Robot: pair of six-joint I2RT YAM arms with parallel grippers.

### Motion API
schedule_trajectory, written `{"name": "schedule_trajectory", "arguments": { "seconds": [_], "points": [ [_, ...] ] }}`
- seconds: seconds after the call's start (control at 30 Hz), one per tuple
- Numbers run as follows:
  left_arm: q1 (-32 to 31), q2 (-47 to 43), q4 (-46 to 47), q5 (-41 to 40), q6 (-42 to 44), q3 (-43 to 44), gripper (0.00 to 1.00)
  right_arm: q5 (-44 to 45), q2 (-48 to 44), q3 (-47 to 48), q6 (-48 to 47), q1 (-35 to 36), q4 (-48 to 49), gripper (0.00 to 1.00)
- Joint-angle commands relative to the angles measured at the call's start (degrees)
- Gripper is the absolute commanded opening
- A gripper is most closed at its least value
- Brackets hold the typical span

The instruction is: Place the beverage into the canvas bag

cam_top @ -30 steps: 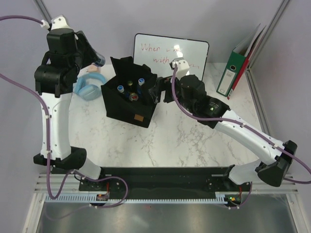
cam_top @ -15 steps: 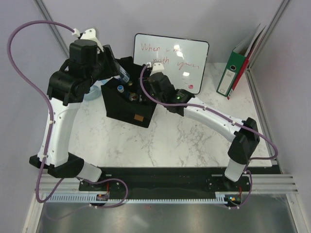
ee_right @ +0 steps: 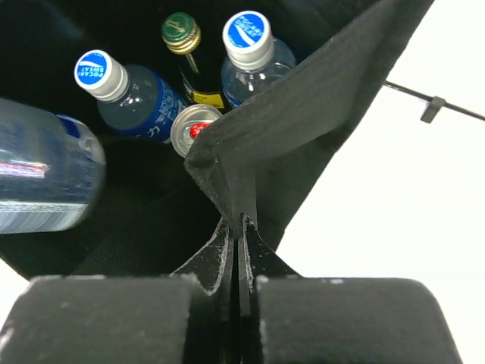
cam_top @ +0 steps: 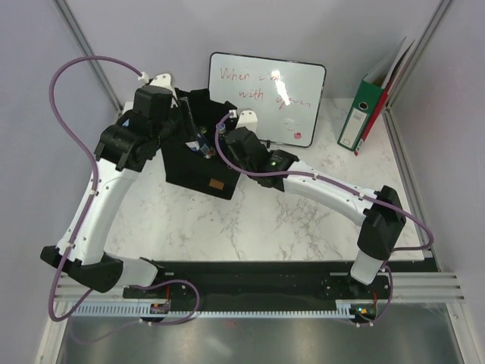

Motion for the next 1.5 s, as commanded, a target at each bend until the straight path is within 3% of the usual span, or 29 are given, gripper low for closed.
{"name": "schedule_trajectory", "arguments": {
  "seconds": [0.0,0.87,1.47],
  "points": [
    [-1.4,-2.76,10.27,2.92,-2.34,-3.03,0.02,2.79,-4.6,-2.25,2.23,0.27,1.66,0.0],
    [-8.08,-0.21,21.09,3.28,-1.55,-23.07,0.02,10.17,-6.18,-2.34,3.9,5.37,3.68,0.0],
    [-8.26,2.33,22.15,-1.03,-1.9,-29.49,0.02,10.79,-7.15,-3.75,4.34,5.63,5.61,0.0]
  ]
}}
